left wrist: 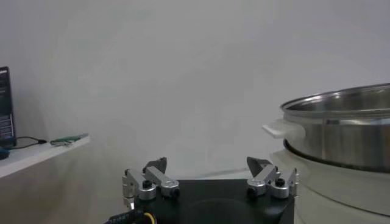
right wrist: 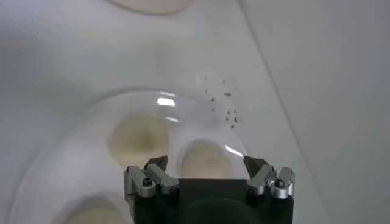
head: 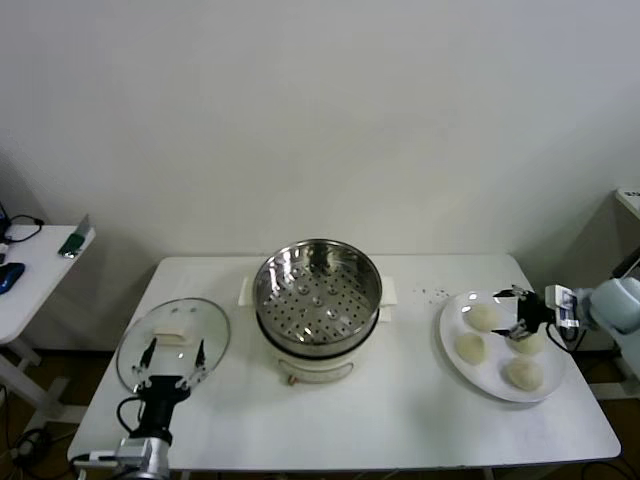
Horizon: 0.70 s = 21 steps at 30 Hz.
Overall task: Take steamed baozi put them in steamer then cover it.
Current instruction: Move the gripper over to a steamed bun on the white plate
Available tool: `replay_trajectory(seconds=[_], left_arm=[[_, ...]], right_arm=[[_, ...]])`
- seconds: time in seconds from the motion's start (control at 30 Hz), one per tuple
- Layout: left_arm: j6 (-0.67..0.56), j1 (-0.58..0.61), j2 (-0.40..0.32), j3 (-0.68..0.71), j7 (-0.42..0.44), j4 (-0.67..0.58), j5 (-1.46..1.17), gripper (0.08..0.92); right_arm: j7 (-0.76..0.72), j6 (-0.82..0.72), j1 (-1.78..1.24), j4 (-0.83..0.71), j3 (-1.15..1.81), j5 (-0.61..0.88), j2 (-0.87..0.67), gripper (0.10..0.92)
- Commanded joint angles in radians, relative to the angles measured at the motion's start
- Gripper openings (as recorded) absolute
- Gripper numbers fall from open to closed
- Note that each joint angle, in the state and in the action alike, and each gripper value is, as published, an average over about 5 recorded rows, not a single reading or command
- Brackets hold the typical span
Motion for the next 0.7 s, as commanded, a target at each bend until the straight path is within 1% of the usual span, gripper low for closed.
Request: replay_trajectory(seconds=[0.03,0.27,0.43,0.7], left_arm=[[0.009,-0.007,0.002,-0.002,-0.002,0.001,0.002,0.823],[0.005,-0.008,0.003,-0.008,-0.001,0.007,-0.002,0.823],[0.006,-0.007,0.003,-0.023,-0.001,0.014,-0.006,0.823],[0.007,-0.01,0.007,-0.047,0.001,0.022,-0.013,0.823]], right_arm=[[-0.156,0.044,0.418,-0.352,-0.461,-0.08,0.184,0.823],[-0.155,0.078,0.412,-0.491,-0.495,-0.124,0.312,0.823],[-0.149,0.083,0.376,-0.521,-0.464,-0.147,0.356,0.823],[-0.136,0.084,0.322,-0.529,-0.43,-0.166,0.385,0.823]])
